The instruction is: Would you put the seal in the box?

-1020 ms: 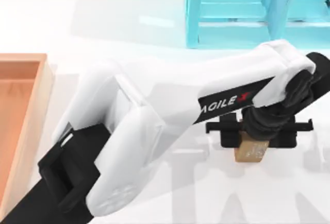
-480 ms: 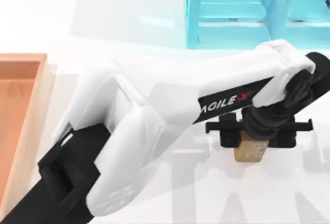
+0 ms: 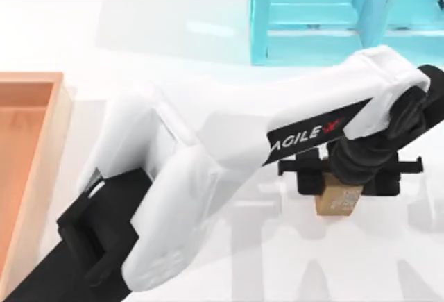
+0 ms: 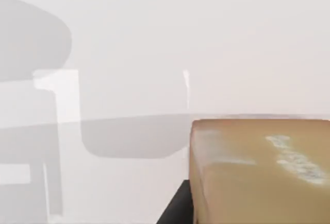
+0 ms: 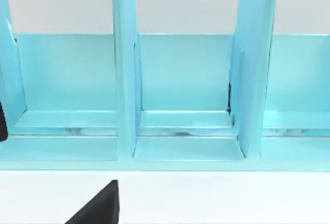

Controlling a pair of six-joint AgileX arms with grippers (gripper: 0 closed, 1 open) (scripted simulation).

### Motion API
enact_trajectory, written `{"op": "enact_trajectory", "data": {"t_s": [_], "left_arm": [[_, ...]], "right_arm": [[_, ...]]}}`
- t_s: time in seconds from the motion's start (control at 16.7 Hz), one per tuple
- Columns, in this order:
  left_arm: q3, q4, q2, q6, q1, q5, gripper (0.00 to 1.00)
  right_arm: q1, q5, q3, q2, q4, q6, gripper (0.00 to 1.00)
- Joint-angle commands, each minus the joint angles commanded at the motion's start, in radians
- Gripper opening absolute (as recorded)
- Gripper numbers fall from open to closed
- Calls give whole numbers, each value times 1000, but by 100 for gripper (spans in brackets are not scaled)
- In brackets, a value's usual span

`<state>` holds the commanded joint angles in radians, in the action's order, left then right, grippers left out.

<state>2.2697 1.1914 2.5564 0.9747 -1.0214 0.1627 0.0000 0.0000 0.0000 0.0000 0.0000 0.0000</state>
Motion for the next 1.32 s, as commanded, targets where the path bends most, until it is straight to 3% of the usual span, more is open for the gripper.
{"op": "enact_trajectory", "data": {"t_s": [0.48,0.66,1.08,1.32], "left_arm": [[503,365,108,2,-2,0,0],[611,461,130,-2,-1,-4,0],[619,472,121,-16,11,-6,0],[483,416,7,-147,138,-30,0]], "right_arm": [[0,0,0,0,0,0,100],[0,0,0,0,0,0,100],[0,0,0,0,0,0,100],[0,0,0,0,0,0,100]]}}
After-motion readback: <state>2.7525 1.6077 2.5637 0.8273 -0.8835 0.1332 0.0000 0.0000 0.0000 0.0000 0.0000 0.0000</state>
